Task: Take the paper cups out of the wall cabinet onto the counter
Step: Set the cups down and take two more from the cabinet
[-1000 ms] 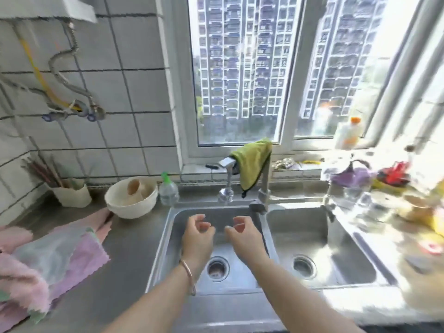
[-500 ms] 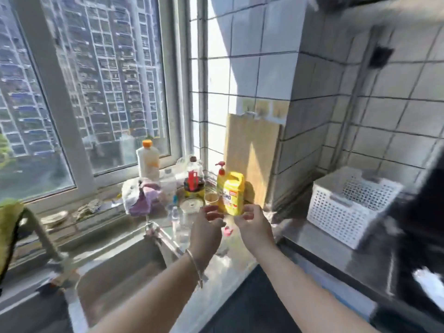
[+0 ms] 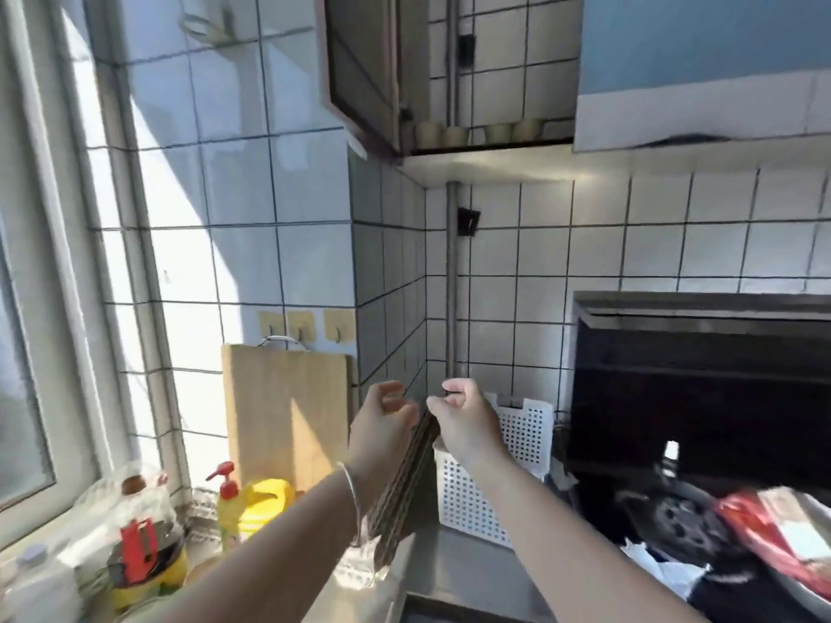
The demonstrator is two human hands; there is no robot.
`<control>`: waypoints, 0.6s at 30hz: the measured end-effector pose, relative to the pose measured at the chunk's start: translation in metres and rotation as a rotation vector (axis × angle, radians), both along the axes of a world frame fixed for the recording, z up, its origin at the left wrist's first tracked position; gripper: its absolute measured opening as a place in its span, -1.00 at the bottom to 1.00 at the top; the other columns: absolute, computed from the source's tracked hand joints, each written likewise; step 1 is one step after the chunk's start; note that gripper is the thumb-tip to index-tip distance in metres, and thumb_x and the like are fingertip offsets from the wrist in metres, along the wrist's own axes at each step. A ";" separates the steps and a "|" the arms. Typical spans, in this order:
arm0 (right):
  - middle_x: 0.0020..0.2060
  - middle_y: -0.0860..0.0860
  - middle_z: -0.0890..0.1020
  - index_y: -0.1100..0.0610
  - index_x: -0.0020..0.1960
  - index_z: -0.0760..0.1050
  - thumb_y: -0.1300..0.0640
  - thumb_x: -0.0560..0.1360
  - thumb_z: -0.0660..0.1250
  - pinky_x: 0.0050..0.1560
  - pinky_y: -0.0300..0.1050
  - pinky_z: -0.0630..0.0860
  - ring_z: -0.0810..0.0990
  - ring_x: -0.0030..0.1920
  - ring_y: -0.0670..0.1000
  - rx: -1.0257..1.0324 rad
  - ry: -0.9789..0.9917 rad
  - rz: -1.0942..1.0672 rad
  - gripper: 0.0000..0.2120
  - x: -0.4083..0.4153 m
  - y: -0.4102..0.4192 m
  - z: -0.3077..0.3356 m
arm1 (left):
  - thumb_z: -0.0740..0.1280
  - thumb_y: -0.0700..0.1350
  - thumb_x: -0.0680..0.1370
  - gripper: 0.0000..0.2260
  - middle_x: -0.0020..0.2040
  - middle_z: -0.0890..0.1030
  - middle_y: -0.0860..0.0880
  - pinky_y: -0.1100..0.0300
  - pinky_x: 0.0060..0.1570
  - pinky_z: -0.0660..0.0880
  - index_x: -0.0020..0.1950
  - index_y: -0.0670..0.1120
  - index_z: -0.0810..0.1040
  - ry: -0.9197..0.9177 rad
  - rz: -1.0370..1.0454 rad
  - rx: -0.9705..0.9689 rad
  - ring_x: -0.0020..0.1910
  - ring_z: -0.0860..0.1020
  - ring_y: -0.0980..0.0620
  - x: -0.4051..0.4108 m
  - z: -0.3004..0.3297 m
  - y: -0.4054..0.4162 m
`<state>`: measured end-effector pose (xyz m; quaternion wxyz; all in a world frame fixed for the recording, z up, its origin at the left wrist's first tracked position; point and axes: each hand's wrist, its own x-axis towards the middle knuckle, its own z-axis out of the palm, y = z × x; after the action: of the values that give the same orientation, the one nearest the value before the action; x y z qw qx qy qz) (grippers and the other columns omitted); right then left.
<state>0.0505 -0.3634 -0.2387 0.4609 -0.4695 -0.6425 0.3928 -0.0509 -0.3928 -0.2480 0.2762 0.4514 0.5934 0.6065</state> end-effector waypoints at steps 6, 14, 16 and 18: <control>-0.09 -0.09 0.46 0.07 0.29 0.36 0.06 0.52 0.24 -0.30 -0.29 0.33 0.46 -0.13 -0.07 0.137 -0.021 -0.102 -0.65 0.008 0.059 0.052 | 0.29 -0.13 0.52 -0.68 0.10 0.56 -0.05 0.12 -0.06 0.52 0.27 -0.04 0.42 0.089 -0.061 0.086 -0.08 0.59 0.03 -0.005 0.061 0.068; -0.24 -0.20 0.41 0.07 0.33 0.33 0.08 0.54 0.24 -0.34 -0.34 0.32 0.41 -0.28 -0.22 0.366 0.011 -0.153 -0.63 0.027 0.162 0.129 | 0.20 -0.03 0.59 -0.93 -0.09 0.58 -0.01 0.16 -0.14 0.43 0.01 0.03 0.45 0.068 -0.073 0.267 -0.21 0.56 0.09 0.002 0.127 0.172; -0.25 -0.21 0.41 0.08 0.32 0.34 0.10 0.54 0.23 -0.32 -0.33 0.34 0.42 -0.27 -0.19 0.427 0.045 -0.144 -0.64 0.031 0.190 0.155 | 0.19 -0.01 0.58 -0.91 -0.04 0.59 -0.01 0.19 -0.20 0.45 0.04 0.05 0.43 0.109 -0.043 0.289 -0.16 0.58 0.10 0.008 0.150 0.197; -0.25 -0.20 0.41 0.09 0.31 0.35 0.12 0.54 0.23 -0.31 -0.33 0.35 0.42 -0.27 -0.18 0.481 0.072 -0.132 -0.66 0.035 0.216 0.184 | 0.19 0.01 0.57 -0.86 -0.03 0.61 -0.01 0.17 -0.17 0.49 0.09 0.04 0.43 0.130 -0.016 0.310 -0.09 0.60 0.07 0.015 0.177 0.222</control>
<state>0.0855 -0.1479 -0.0550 0.6064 -0.3732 -0.6686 0.2142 -0.0362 -0.1711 -0.0711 0.1693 0.5315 0.5057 0.6582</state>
